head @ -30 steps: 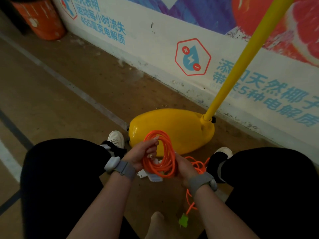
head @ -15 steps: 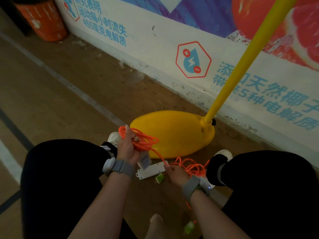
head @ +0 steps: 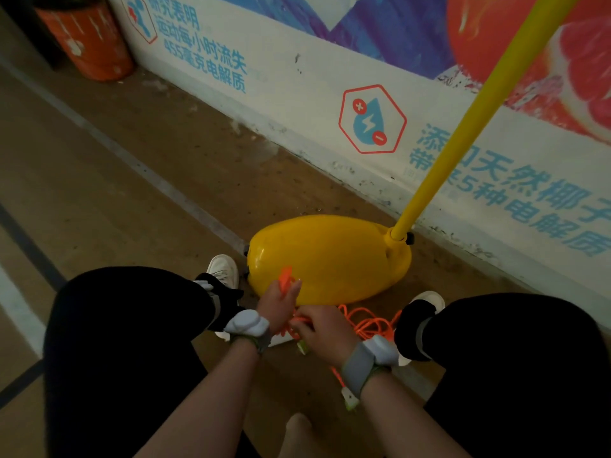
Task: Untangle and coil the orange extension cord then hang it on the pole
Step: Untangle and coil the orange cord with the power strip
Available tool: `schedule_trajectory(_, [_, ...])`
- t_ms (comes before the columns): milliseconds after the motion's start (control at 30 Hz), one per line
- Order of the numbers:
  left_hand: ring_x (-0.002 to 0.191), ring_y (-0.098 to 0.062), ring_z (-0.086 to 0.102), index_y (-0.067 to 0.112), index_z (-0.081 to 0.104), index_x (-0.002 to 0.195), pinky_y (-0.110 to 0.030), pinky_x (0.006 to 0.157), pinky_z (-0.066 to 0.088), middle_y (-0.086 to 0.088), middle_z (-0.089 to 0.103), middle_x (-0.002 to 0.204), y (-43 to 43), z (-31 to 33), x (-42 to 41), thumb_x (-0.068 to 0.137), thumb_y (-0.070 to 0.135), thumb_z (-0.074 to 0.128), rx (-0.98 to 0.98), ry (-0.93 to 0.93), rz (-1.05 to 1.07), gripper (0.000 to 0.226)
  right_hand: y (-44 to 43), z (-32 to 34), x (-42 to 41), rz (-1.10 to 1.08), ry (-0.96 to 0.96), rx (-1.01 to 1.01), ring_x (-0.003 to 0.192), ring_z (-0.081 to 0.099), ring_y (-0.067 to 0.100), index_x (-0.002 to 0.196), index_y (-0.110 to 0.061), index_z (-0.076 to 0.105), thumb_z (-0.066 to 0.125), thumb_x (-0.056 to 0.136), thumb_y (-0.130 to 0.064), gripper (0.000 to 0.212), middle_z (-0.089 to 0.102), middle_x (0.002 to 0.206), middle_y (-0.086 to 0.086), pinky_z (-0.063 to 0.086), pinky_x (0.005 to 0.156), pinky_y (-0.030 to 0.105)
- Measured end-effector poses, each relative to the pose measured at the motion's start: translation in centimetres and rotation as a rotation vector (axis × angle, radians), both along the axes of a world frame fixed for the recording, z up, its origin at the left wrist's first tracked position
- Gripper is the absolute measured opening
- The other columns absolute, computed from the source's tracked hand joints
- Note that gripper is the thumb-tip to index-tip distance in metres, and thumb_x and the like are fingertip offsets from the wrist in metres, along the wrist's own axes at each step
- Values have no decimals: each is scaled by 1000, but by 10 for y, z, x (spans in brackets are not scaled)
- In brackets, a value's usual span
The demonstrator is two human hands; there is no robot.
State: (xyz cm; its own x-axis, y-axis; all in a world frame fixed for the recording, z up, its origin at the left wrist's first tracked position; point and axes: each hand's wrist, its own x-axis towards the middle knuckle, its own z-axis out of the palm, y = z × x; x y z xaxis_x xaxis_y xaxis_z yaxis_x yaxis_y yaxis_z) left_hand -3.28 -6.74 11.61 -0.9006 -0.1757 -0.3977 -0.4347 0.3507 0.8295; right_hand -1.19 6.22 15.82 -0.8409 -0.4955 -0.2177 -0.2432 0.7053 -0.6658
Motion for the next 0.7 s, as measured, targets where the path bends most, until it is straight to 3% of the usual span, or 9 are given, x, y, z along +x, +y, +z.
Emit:
schedule_trajectory(67, [74, -17, 54, 18, 62, 104, -40, 81, 46, -3, 59, 82, 4, 7, 1, 80, 79, 36, 182, -54, -139, 71, 5, 0, -7, -35, 5, -4, 83, 62, 19, 84, -20, 65, 64, 86, -32, 12, 68, 85, 3, 41, 70, 31])
schedule_trajectory(167, [98, -33, 62, 0, 66, 100, -45, 101, 43, -25, 66, 103, 10, 5, 6, 77, 85, 24, 369, -228, -202, 97, 15, 5, -17, -101, -9, -22, 69, 52, 13, 69, -28, 51, 77, 72, -36, 27, 55, 68, -8, 38, 64, 32])
schedule_trajectory(233, [97, -35, 64, -1, 66, 98, -49, 98, 46, -29, 66, 100, 13, 6, 11, 72, 86, 23, 431, -320, -219, 101, 22, 7, -22, -148, -14, -42, 61, 48, 10, 68, -27, 50, 81, 66, -39, 33, 50, 60, -9, 38, 59, 31])
schedule_trajectory(300, [72, -24, 65, 1, 66, 91, -36, 73, 53, -17, 68, 77, 16, 7, 13, 73, 79, 21, 586, -386, -206, 92, 28, 5, -26, -195, -38, -89, 57, 47, 6, 73, -24, 54, 81, 66, -40, 32, 50, 60, -8, 35, 53, 20])
schedule_trajectory(333, [55, -16, 60, 4, 64, 84, -27, 59, 49, -9, 63, 62, 19, 11, 14, 77, 77, 19, 661, -423, -200, 86, 30, 3, -28, -216, -57, -116, 57, 47, 4, 75, -23, 55, 80, 68, -38, 30, 51, 61, -9, 33, 50, 16])
schedule_trajectory(400, [42, -5, 49, 11, 59, 83, -18, 45, 41, 3, 55, 50, 21, 17, 16, 86, 72, 24, 735, -453, -274, 70, 35, -2, -33, -235, -109, -185, 58, 45, 5, 74, -25, 52, 78, 72, -35, 28, 49, 63, -7, 34, 53, 17])
schedule_trajectory(533, [54, -2, 52, 9, 56, 99, -18, 57, 40, 7, 58, 65, 13, 24, 16, 92, 30, 58, 566, -406, -526, 22, 44, -9, -37, -315, -216, -296, 55, 38, 9, 74, -20, 46, 76, 75, -32, 33, 38, 60, -2, 31, 51, 19])
schedule_trajectory(600, [50, -6, 40, 10, 55, 90, -20, 52, 33, 1, 45, 63, 7, 25, 15, 94, 26, 57, 500, -422, -537, 17, 48, -13, -36, -379, -230, -298, 55, 35, 9, 74, -17, 43, 71, 81, -33, 33, 35, 61, -2, 30, 50, 19])
schedule_trajectory(700, [43, -7, 25, 11, 50, 78, -19, 43, 23, 4, 28, 52, 0, 28, 13, 97, 32, 49, 573, -416, -446, 28, 52, -18, -35, -428, -256, -277, 58, 38, 10, 69, -17, 43, 56, 90, -39, 33, 37, 61, -2, 31, 55, 21])
